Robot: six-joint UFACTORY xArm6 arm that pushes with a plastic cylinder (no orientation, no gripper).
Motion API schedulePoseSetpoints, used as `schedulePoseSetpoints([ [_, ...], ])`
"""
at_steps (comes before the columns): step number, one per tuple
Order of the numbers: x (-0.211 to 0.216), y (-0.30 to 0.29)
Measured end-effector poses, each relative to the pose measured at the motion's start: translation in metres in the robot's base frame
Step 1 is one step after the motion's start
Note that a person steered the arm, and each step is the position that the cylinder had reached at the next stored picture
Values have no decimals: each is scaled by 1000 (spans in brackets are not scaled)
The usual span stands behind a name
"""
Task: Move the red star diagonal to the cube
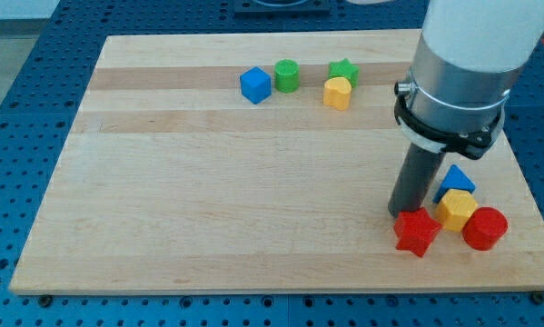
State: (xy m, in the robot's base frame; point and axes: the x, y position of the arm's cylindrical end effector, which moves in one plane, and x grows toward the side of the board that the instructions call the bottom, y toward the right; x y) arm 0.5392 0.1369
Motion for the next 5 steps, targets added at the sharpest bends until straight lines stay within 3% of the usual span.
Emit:
schedulePoseSetpoints([
  [2, 3, -23],
  [5, 44, -38],
])
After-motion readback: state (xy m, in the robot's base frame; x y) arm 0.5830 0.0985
